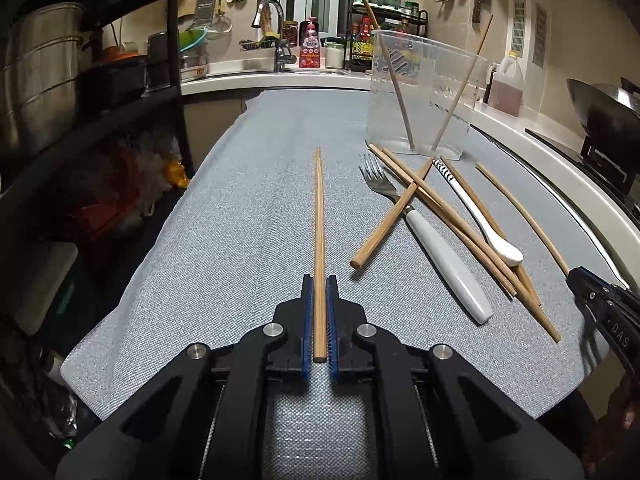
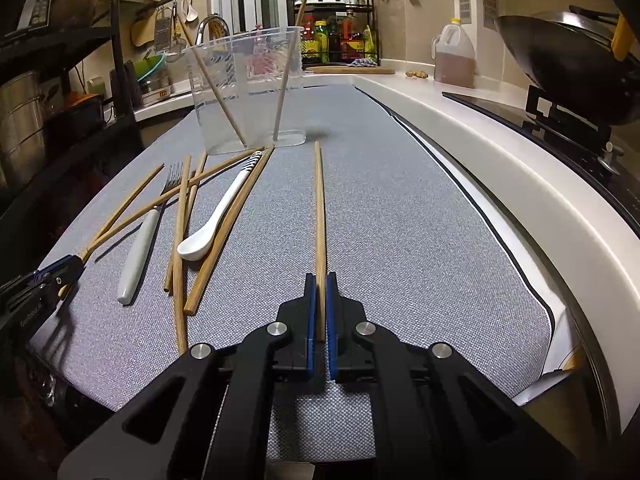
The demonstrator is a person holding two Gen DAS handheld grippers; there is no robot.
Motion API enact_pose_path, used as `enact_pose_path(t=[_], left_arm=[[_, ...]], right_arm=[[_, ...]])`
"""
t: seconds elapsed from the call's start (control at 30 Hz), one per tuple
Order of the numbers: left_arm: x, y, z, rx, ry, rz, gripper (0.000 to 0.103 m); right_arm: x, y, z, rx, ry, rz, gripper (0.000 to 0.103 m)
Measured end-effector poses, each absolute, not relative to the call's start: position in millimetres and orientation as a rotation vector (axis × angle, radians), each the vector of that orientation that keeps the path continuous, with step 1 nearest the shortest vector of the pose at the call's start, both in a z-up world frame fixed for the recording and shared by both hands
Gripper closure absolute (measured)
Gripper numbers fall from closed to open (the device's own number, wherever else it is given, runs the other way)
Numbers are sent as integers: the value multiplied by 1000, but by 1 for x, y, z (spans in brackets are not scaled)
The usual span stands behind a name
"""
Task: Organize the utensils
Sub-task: 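Close the left gripper on a chopstick while the right gripper grasps another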
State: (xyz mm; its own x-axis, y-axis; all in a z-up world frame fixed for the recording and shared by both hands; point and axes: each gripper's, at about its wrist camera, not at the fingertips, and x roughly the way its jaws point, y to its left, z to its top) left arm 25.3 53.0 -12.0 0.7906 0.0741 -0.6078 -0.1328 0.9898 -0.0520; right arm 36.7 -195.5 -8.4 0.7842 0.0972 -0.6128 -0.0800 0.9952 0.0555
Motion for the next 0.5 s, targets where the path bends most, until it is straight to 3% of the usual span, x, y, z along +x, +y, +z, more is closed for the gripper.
enact_pose_path(t=[0.5], left_arm=[[26,50,-12,-80,645,111,96]], right_arm=[[36,-192,-10,-8,640,95,98]])
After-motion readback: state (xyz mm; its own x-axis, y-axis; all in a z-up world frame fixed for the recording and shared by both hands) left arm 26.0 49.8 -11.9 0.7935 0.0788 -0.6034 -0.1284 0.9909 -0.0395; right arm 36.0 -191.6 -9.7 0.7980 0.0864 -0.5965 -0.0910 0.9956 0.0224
